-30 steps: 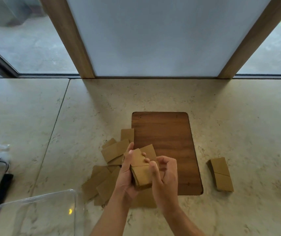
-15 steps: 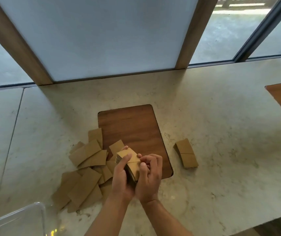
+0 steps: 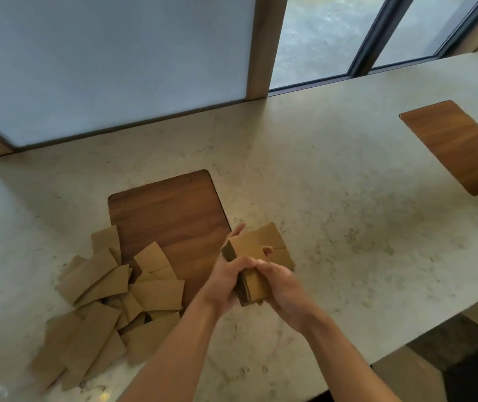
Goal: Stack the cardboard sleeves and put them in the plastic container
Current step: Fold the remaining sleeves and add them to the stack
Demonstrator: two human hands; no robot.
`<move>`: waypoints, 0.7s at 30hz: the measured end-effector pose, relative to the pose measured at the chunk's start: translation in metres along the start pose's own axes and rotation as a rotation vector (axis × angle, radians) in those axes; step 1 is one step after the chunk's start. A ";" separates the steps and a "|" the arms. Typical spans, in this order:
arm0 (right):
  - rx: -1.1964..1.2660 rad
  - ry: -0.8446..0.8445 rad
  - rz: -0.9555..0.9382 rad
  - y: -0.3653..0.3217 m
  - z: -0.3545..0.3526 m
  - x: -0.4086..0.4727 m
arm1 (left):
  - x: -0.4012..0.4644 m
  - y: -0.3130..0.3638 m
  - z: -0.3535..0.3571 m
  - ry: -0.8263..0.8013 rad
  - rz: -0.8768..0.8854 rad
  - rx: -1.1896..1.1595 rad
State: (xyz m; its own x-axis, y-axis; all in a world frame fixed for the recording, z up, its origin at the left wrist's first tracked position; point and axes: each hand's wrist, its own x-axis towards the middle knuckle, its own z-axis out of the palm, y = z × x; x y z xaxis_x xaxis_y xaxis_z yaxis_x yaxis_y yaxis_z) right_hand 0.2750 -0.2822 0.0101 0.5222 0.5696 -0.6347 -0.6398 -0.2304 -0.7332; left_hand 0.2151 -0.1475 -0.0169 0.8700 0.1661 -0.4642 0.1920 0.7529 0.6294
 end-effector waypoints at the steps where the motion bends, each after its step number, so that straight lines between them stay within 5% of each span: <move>1: 0.011 0.017 -0.025 -0.002 -0.009 0.004 | 0.007 -0.001 0.007 0.050 -0.005 0.028; 6: -0.198 0.218 -0.091 -0.021 -0.052 0.028 | 0.039 -0.012 0.039 0.426 0.006 0.374; 21: -0.749 0.288 -0.138 -0.021 -0.069 0.061 | 0.053 -0.040 0.074 0.650 0.036 0.932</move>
State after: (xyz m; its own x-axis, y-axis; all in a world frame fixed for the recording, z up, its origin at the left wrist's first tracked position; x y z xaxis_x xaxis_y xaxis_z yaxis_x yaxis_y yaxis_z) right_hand 0.3588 -0.2970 -0.0301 0.7585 0.4297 -0.4899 -0.0658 -0.6975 -0.7136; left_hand 0.2871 -0.2159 -0.0202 0.5339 0.6812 -0.5009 0.6707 0.0196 0.7415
